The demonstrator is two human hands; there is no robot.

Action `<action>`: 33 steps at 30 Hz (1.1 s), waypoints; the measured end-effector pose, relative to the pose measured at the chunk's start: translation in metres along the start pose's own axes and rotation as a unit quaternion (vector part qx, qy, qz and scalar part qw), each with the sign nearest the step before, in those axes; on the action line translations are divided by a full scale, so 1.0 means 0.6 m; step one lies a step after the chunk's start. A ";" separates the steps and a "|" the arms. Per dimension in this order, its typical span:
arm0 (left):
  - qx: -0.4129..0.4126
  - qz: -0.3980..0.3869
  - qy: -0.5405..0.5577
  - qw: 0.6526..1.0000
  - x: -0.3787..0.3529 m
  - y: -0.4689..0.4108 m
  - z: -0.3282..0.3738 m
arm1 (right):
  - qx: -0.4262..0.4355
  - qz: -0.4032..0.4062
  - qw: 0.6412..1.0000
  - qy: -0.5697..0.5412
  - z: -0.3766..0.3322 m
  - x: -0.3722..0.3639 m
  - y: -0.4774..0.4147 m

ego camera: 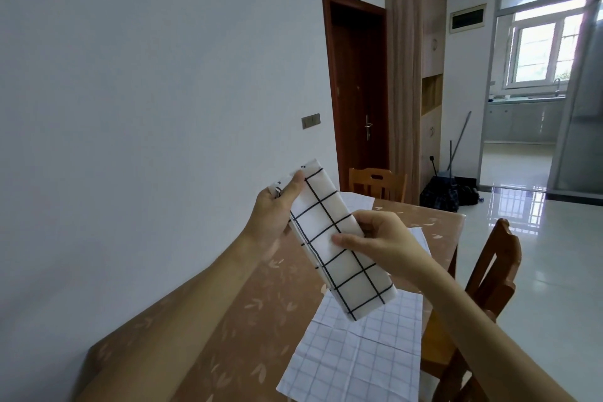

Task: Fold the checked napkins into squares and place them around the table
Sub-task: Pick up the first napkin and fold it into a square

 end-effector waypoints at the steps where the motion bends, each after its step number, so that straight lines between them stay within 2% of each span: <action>1: -0.038 -0.012 -0.047 0.998 0.004 -0.003 0.010 | 0.004 0.003 1.000 0.006 0.000 0.002 0.000; 4: -0.123 -0.058 -0.167 0.976 0.010 -0.009 0.043 | 0.005 0.006 1.000 0.019 -0.002 0.013 -0.001; 6: -0.133 -0.105 -0.219 0.961 0.007 -0.013 0.054 | 0.003 0.005 1.000 0.030 -0.001 0.021 -0.004; 9: -0.164 -0.166 -0.334 0.913 -0.009 -0.016 0.075 | 0.015 -0.003 0.998 0.059 -0.009 0.022 -0.005; 11: -0.172 -0.187 -0.354 0.900 -0.018 -0.022 0.088 | 0.021 -0.011 0.998 0.065 -0.012 0.019 -0.006; 16: -0.167 -0.184 -0.301 0.920 -0.007 -0.041 0.099 | 0.024 0.007 0.996 0.084 -0.008 0.032 -0.007; 19: -0.152 -0.148 -0.287 0.934 0.019 -0.045 0.091 | 0.019 0.007 0.996 0.082 0.006 0.044 -0.004; 22: -0.117 -0.107 -0.260 0.953 0.056 -0.050 0.079 | 0.009 0.011 0.998 0.059 0.025 0.057 0.001; 25: -0.057 -0.118 -0.279 0.951 0.079 -0.047 0.049 | 0.007 0.049 0.996 0.070 0.041 0.076 -0.002; 27: -0.052 -0.147 -0.373 0.915 0.077 -0.037 0.033 | 0.019 0.074 0.991 0.110 0.042 0.081 -0.004; 30: -0.155 -0.195 -0.536 0.807 0.024 -0.015 0.042 | 0.057 0.098 0.972 0.203 0.024 0.075 -0.009; 33: -0.281 -0.197 -0.635 0.692 -0.038 0.002 0.057 | 0.115 0.104 0.951 0.267 -0.007 0.063 -0.006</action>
Point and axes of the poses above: each hand's wrist, its own y-axis away from the middle knuckle, its own x-axis out of the back of the hand, z = x × y, the point moved 9 cm from there along -y, towards the middle knuckle, and after that the axes turned 11 degrees about -x, right-handed, at the moved point
